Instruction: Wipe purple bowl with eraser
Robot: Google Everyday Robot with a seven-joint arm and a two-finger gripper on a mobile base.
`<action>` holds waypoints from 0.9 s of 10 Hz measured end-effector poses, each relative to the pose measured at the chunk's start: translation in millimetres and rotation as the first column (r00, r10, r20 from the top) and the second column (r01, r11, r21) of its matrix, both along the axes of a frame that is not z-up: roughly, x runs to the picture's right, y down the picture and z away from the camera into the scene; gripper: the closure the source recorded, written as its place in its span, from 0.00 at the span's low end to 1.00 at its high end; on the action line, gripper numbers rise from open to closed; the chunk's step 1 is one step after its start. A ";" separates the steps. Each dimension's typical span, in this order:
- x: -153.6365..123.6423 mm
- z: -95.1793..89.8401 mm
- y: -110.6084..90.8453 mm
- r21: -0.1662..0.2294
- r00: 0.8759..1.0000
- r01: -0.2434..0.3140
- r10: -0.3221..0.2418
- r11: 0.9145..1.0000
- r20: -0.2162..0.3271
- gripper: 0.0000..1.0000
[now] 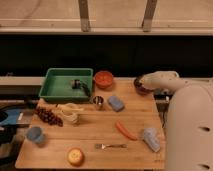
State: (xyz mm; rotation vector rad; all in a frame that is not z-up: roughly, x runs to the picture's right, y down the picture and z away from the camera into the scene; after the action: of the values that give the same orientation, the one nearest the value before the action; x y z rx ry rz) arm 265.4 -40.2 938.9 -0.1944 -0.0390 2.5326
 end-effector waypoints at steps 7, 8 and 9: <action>18.7 -31.5 25.5 -0.001 0.999 0.031 -0.031 1.000 -0.007 1.00; 22.0 -36.7 25.6 0.005 1.000 0.025 -0.025 1.000 -0.016 1.00; 23.6 -39.1 24.9 0.009 0.999 0.021 -0.021 1.000 -0.024 1.00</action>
State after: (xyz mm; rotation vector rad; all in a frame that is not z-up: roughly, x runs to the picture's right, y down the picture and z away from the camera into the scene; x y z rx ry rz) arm 289.0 -15.3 899.8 -0.1600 -0.0385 2.5129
